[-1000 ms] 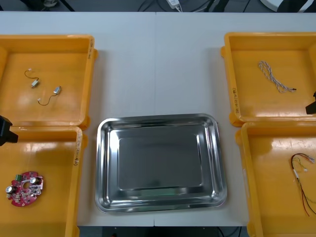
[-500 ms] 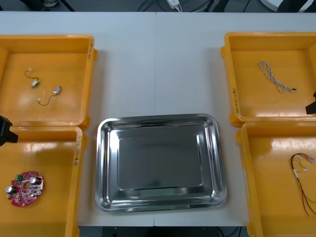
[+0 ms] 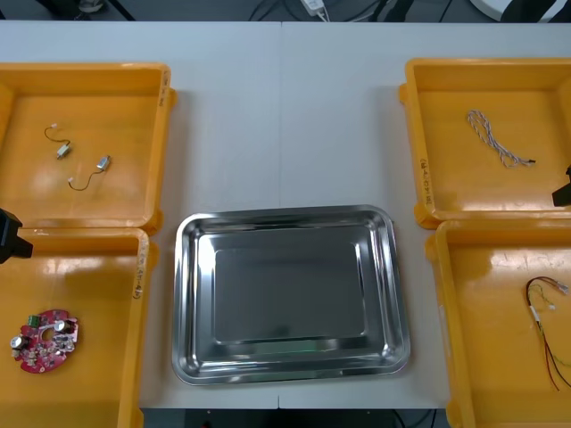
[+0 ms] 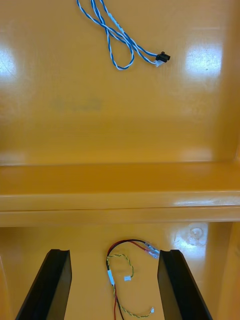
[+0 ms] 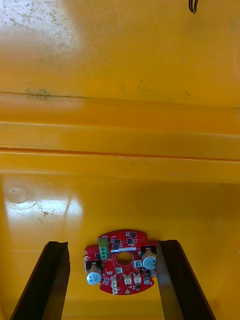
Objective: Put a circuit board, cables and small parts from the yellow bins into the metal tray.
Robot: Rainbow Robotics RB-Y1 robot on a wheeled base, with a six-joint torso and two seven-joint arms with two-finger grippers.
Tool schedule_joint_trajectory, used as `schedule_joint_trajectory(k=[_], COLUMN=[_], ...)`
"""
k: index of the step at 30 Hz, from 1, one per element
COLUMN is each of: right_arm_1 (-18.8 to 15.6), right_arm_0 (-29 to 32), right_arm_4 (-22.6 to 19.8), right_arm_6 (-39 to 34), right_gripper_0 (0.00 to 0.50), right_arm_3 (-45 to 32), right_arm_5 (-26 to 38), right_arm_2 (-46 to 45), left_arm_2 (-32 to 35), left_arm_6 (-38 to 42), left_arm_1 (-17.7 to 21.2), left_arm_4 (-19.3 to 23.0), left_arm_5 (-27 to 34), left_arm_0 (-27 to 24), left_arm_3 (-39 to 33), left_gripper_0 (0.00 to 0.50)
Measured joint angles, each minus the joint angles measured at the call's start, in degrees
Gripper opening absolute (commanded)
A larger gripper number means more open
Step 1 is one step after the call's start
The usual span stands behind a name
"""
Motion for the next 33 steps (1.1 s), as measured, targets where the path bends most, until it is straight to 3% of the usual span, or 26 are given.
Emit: schedule_joint_trajectory(k=[19, 33], right_arm_1=[0.0, 0.0], right_arm_0=[0.0, 0.1], right_arm_4=[0.0, -0.6], right_arm_6=[0.0, 0.0], right_gripper_0=[0.500, 0.500], right_arm_3=[0.0, 0.2], right_arm_5=[0.0, 0.1], right_arm_2=[0.0, 0.7], left_arm_2=[-0.1, -0.1], left_arm_6=[0.0, 0.0], left_arm_1=[-0.8, -0.8], left_arm_4=[0.0, 1.8], left_arm_5=[0.4, 4.7], left_arm_0=[0.0, -2.4], left_arm_3=[0.1, 0.1], left_gripper_0=[0.500, 0.500])
